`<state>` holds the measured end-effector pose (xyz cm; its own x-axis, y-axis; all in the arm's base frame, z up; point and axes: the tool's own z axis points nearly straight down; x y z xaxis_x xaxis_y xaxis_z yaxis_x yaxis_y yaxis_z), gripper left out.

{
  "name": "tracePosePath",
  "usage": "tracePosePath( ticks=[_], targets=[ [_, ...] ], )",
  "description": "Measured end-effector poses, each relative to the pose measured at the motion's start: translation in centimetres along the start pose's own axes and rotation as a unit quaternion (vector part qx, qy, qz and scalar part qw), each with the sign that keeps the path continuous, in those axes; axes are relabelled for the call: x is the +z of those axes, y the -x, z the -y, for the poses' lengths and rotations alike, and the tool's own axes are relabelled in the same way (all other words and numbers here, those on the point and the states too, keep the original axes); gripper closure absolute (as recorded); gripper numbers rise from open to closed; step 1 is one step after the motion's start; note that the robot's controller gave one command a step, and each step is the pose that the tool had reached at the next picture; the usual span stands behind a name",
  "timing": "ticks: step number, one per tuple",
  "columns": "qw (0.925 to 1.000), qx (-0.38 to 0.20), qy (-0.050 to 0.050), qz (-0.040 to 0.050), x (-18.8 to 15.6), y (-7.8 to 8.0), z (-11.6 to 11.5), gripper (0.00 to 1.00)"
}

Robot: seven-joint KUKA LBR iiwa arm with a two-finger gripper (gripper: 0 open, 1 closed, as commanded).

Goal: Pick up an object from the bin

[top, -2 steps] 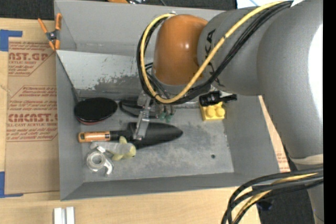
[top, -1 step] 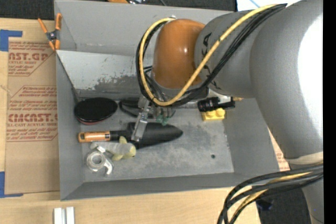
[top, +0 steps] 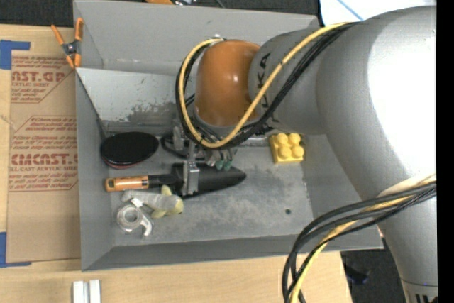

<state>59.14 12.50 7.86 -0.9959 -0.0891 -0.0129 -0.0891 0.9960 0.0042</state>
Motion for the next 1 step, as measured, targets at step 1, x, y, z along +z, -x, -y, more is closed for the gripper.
tracePosePath(
  ticks=[1],
  targets=[
    [0.9998, 0.019, 0.001, 0.0015, -0.16, -0.31, -0.08, 0.0]
  ],
)
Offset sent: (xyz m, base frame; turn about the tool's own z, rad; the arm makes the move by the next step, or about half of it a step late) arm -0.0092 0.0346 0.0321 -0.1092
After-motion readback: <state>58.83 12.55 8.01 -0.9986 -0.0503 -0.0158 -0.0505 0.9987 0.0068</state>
